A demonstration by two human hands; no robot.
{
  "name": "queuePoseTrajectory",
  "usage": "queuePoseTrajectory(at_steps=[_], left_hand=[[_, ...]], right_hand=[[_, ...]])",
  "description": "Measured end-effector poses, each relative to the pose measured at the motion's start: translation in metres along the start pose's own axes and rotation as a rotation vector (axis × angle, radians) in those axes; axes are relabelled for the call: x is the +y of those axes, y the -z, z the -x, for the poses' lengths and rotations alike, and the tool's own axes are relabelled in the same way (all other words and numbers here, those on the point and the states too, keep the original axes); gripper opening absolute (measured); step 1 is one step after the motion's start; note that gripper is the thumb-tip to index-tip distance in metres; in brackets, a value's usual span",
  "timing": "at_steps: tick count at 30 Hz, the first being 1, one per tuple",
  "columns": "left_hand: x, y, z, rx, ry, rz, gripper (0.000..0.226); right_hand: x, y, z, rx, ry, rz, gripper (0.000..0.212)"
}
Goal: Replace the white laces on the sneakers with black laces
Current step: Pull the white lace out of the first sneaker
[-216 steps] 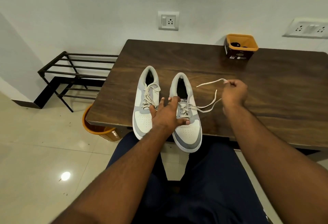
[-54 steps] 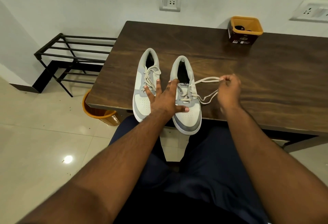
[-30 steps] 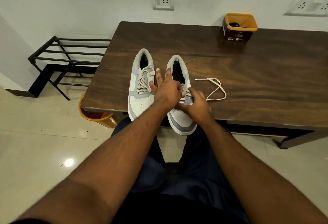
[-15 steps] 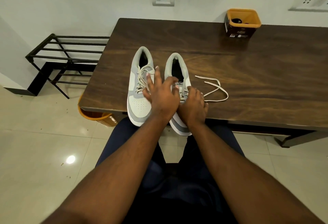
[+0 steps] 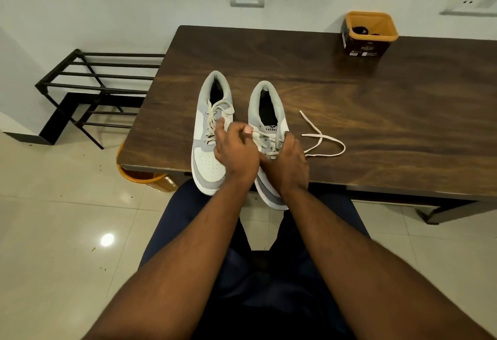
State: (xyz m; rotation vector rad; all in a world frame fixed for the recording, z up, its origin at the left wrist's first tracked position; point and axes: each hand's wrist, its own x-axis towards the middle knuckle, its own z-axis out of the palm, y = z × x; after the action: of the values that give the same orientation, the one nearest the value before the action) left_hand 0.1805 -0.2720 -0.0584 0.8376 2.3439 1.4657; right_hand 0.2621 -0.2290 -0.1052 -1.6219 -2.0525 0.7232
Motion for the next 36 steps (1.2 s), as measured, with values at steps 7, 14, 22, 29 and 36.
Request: queuePoseTrajectory(at_steps=[7, 14, 22, 29, 36], left_hand=[[0.023, -0.002, -0.015, -0.369, -0.399, -0.721, 0.021], [0.012, -0.001, -0.018, -0.151, -0.157, -0.154, 0.012], [0.017, 0.009, -0.016, -0.118, -0.332, -0.416, 0.023], [0.025, -0.004, -0.029, -0.460, -0.404, -0.671, 0.011], [0.020, 0.017, -0.037, 0.283, 0.025, 0.226, 0.008]], right_hand=[[0.001, 0.002, -0.001, -0.002, 0.000, -0.016, 0.064], [0.001, 0.000, -0.002, -0.002, -0.003, 0.017, 0.084], [-0.001, 0.002, -0.001, -0.008, -0.003, 0.032, 0.089], [-0.003, 0.004, 0.002, 0.014, -0.011, -0.008, 0.092], [0.001, 0.003, -0.003, -0.028, -0.013, 0.053, 0.089]])
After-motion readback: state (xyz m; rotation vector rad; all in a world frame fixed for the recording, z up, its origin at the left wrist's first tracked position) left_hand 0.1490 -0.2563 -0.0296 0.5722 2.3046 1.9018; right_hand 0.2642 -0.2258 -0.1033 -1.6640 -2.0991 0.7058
